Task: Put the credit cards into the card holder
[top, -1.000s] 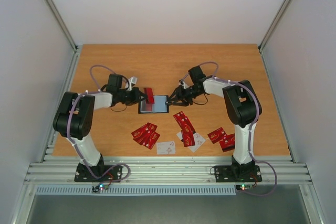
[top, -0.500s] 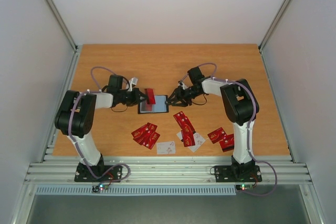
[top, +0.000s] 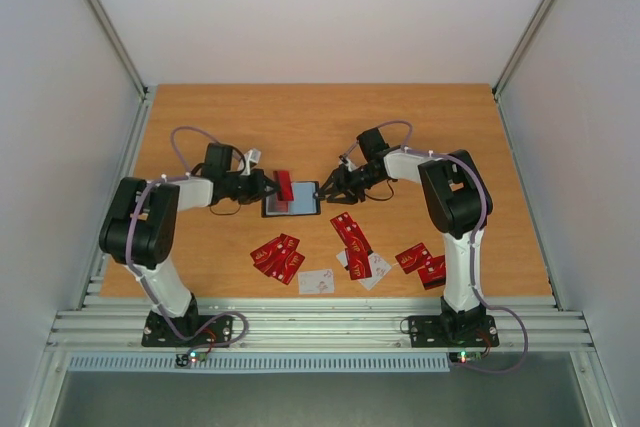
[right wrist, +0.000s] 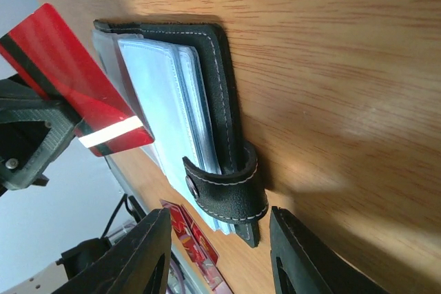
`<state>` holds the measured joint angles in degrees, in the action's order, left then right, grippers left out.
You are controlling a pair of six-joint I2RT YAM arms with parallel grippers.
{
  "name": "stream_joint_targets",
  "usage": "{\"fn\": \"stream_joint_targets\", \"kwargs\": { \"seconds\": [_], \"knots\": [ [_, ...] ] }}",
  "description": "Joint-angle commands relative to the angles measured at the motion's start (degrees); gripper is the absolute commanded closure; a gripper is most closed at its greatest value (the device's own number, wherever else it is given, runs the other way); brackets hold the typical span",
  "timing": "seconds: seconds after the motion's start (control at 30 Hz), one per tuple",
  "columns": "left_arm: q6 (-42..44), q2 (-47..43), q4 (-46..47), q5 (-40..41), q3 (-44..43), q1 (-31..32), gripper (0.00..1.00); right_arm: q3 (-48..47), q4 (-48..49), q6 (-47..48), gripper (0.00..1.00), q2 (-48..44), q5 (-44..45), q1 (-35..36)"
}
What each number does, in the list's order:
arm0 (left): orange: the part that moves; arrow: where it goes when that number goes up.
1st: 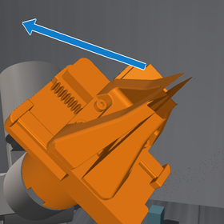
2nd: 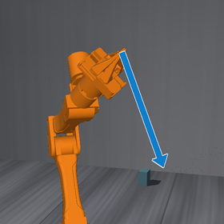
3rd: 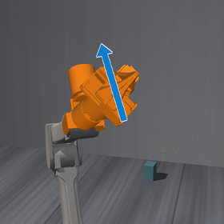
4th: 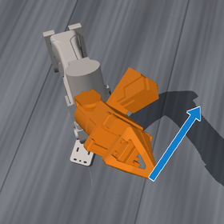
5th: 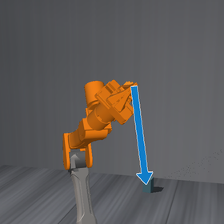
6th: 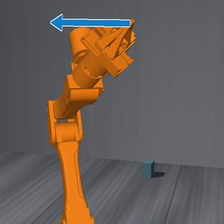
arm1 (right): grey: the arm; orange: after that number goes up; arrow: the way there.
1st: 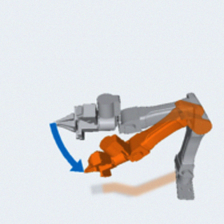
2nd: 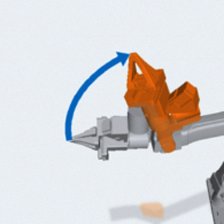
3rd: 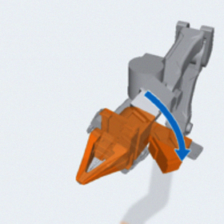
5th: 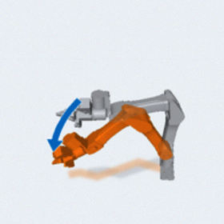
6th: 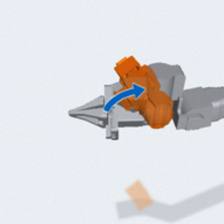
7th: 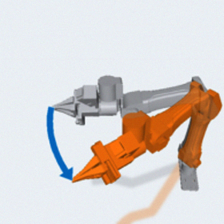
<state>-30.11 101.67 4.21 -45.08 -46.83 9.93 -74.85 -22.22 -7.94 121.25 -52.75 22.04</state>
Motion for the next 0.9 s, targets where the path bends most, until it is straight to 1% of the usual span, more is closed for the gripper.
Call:
{"fn": "stream_joint_targets", "kwargs": {
  "seconds": [0.0, 0.13, 0.43, 0.6, 0.67, 0.87],
  "knots": [
    [4.1, -3.7, -3.9, 2.1, -1.7, -0.4, 1.00, -1.0, 0.7, 0.9, 0.60, 1.1, -0.6, -0.1],
    [4.9, -3.9, -6.3, 2.3, -2.2, -0.5, 1.00, -1.0, 0.8, 0.8, 0.59, 1.2, -0.5, 0.0],
    [5.5, -2.5, -6.4, 1.3, -2.1, -0.5, 1.00, -0.6, 1.7, 0.3, 0.60, 0.8, -0.1, -0.1],
    [3.9, -1.1, -4.8, 0.1, -2.0, -0.5, 1.00, 0.3, 2.5, -0.3, 0.60, 0.5, 0.0, -0.1],
    [3.2, -1.0, -2.4, -0.2, -1.6, -0.5, 1.00, 0.5, 2.8, -0.4, 0.60, 0.4, 0.0, -0.1],
    [1.8, 0.1, 0.6, -1.2, -0.6, -0.4, 1.00, 0.8, 2.9, -0.6, 0.60, 0.2, 0.0, -0.1]
  ]
}}
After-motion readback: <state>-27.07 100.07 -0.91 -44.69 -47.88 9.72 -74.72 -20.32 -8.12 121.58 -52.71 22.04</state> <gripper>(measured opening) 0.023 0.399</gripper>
